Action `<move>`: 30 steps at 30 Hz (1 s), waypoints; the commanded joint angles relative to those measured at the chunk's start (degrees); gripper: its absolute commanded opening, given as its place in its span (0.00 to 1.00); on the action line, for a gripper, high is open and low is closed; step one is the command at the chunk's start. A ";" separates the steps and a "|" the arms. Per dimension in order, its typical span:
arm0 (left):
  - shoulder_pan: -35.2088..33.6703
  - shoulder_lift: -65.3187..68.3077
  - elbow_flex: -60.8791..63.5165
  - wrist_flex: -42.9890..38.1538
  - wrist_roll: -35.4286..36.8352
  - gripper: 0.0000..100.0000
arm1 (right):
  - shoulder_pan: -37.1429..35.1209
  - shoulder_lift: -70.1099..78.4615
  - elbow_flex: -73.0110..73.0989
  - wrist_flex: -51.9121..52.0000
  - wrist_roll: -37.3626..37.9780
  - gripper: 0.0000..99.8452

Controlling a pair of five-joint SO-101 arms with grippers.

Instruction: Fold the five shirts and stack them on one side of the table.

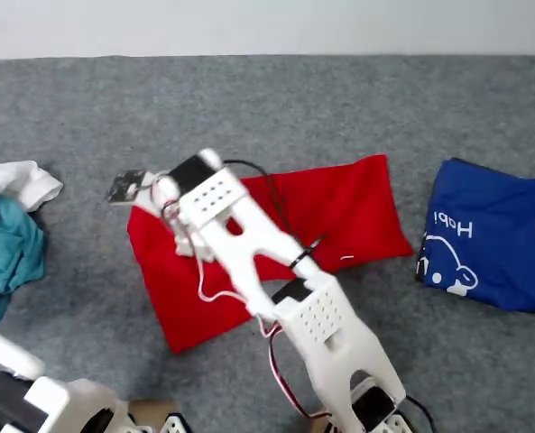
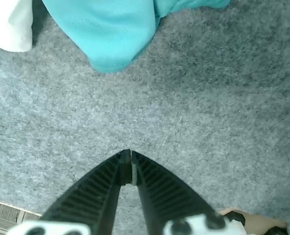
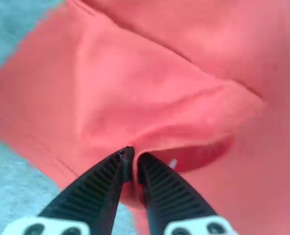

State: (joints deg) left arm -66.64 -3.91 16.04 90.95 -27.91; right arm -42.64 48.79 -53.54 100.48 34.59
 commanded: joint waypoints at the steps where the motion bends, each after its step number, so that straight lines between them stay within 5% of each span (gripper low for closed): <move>1: 0.09 -2.11 0.13 -0.70 -0.35 0.00 | 4.18 -0.84 -5.80 0.22 1.23 0.01; 10: 0.18 -2.55 4.88 -3.52 -0.44 0.00 | 8.22 1.19 -5.63 -6.11 2.99 0.02; 17: 0.18 -2.64 4.79 -3.52 -0.44 0.00 | 8.84 5.58 -8.70 -8.66 -0.88 0.15; 25: 0.18 -2.64 4.70 -3.52 -0.44 0.00 | 6.29 3.82 -25.76 -0.22 -0.88 0.14; 30: 0.18 -2.64 3.30 -3.52 -0.35 0.00 | 1.54 3.91 -23.47 1.89 -0.79 0.02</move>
State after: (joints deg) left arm -66.64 -4.00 21.14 88.22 -27.91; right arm -38.15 55.47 -76.92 100.48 34.24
